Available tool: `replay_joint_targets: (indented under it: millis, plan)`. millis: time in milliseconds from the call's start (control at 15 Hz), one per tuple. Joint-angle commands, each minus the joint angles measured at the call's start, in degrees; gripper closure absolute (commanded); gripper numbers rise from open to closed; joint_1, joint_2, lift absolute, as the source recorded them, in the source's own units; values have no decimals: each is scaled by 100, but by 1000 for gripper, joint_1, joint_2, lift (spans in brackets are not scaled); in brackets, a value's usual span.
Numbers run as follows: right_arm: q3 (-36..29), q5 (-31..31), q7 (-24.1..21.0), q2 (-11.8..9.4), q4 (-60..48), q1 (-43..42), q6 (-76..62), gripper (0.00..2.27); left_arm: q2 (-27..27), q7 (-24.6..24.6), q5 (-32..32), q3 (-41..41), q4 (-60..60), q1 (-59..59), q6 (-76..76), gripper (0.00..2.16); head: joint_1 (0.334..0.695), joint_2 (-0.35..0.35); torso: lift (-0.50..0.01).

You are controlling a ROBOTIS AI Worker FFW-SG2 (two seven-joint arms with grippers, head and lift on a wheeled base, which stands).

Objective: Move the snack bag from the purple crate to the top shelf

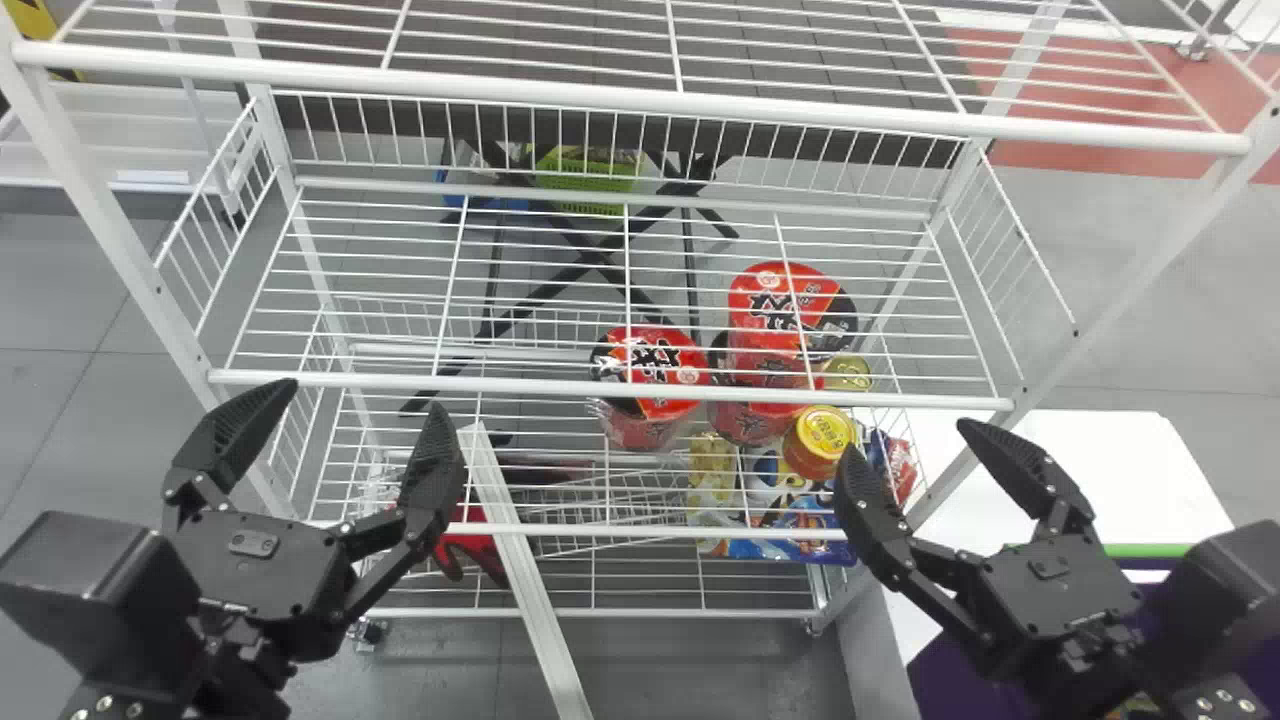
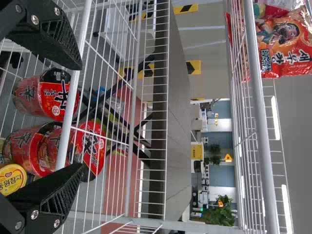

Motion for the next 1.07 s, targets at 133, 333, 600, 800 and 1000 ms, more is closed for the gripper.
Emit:
replay_joint_targets:
  millis: [133,333,600,800,1000]
  plan:
    - [3,0,0,-8,35,-17,0,110,-3,7,-26,0,5,-5,0,66,695,-117,-370]
    - [3,0,0,-8,53,-35,0,110,-3,7,-35,0,5,-14,-18,66,695,-117,-382]
    - [-6,0,0,-8,62,-44,-35,110,-3,7,-35,0,32,-40,0,66,695,-117,-397]
    - [3,0,0,-8,70,-44,-35,110,-3,16,-35,0,32,-40,0,66,695,-117,-409]
    - [3,9,0,-8,70,-44,-70,110,-3,16,-35,0,32,-40,-18,66,695,-116,-421]
